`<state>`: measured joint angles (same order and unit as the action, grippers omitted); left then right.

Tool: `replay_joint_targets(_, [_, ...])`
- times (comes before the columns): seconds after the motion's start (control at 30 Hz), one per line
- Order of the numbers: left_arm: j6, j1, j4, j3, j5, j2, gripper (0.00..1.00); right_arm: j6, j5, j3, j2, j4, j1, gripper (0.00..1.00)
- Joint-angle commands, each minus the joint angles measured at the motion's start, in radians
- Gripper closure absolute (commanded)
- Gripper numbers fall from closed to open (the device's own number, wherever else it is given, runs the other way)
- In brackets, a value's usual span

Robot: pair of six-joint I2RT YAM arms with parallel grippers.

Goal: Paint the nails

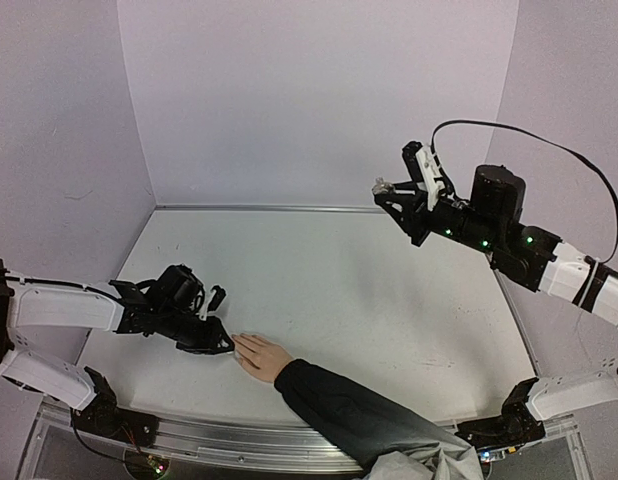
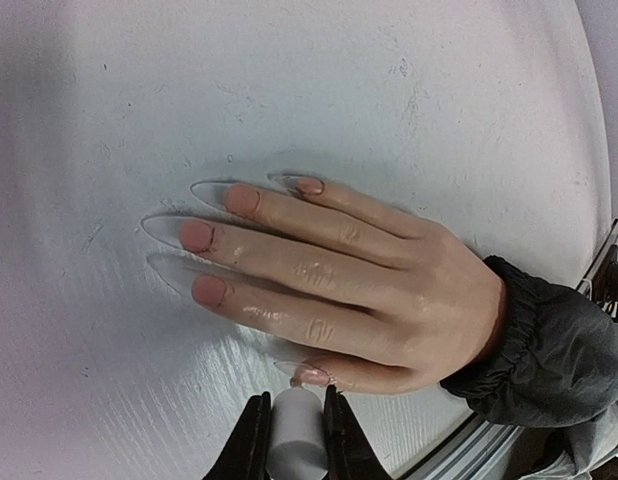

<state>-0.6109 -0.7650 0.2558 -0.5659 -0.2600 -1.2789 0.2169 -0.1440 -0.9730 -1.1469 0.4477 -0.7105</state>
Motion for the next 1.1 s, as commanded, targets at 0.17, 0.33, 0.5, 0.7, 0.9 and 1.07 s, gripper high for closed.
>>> replay_joint_targets(0.17, [0.004,-0.006,-0.047,-0.022,-0.026,-0.019,1.00,0.009,0.001,-0.005,-0.004,0.066,-0.005,1.00])
replay_joint_targets(0.33, [0.000,-0.008,-0.056,-0.017,-0.030,-0.018,1.00,0.007,0.001,-0.001,-0.006,0.066,-0.006,1.00])
replay_joint_targets(0.5, [-0.004,-0.013,-0.061,-0.011,-0.036,-0.013,1.00,0.007,-0.001,-0.003,-0.010,0.065,-0.006,1.00])
replay_joint_targets(0.7, [-0.006,-0.014,-0.067,-0.011,-0.038,-0.011,1.00,0.007,-0.003,-0.003,-0.013,0.066,-0.006,1.00])
replay_joint_targets(0.9, [-0.006,-0.014,-0.073,-0.012,-0.036,-0.017,1.00,0.006,-0.005,-0.004,-0.012,0.066,-0.005,1.00])
replay_joint_targets(1.07, [-0.010,-0.014,-0.078,-0.013,-0.036,-0.025,1.00,0.004,-0.006,-0.003,-0.016,0.065,-0.005,1.00])
